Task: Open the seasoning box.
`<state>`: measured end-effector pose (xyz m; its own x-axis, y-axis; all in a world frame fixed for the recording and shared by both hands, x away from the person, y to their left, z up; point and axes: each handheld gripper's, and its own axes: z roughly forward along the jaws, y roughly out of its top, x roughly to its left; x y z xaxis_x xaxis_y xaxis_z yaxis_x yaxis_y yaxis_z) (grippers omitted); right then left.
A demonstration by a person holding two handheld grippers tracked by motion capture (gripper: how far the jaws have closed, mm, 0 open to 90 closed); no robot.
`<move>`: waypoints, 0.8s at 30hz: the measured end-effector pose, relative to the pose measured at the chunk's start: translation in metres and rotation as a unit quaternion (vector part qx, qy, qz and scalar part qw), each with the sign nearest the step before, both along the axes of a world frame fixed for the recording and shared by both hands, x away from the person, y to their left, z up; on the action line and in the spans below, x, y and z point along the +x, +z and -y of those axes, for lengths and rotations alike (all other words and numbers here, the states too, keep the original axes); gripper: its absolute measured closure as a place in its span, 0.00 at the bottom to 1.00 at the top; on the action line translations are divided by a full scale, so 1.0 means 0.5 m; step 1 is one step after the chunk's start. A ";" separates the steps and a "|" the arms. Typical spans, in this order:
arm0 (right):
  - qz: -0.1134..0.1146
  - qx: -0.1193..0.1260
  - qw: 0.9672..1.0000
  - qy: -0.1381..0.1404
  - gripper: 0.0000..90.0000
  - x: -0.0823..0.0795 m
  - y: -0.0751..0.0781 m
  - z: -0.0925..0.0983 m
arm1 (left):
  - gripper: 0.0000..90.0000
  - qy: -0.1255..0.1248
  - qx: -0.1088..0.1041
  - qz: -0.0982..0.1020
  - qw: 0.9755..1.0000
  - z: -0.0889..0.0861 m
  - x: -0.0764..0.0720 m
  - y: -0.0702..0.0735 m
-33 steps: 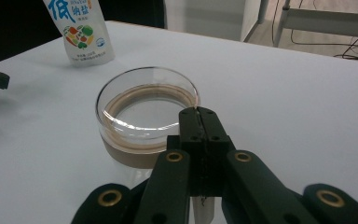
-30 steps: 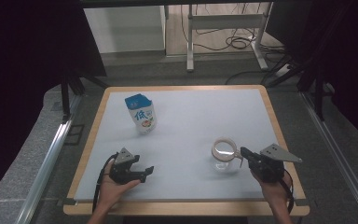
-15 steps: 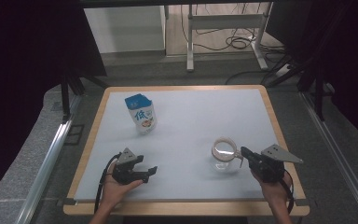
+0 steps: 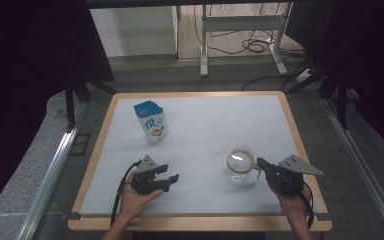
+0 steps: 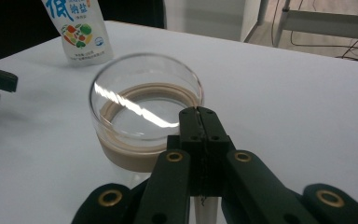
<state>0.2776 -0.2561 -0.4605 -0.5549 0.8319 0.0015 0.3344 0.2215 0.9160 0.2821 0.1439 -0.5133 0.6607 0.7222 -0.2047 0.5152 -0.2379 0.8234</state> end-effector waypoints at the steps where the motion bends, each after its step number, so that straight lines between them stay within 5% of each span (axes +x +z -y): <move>1: 0.001 -0.001 1.000 0.000 1.00 0.000 0.000 -0.001 | 0.60 -0.007 -0.003 0.001 1.000 0.012 0.005 0.006; 8: 0.002 0.006 1.000 0.000 1.00 0.000 -0.003 0.001 | 0.77 -0.063 -0.012 0.004 0.998 0.110 0.039 0.039; 24: -0.001 0.024 1.000 -0.002 1.00 0.001 -0.008 0.013 | 0.95 -0.104 -0.008 0.015 0.994 0.232 0.080 0.078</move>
<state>0.2782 -0.2626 -0.4644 -0.5509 0.8335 0.0434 0.3380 0.1752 0.9247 0.3223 0.0279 -0.4741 0.8013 0.5662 -0.1933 0.4312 -0.3225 0.8427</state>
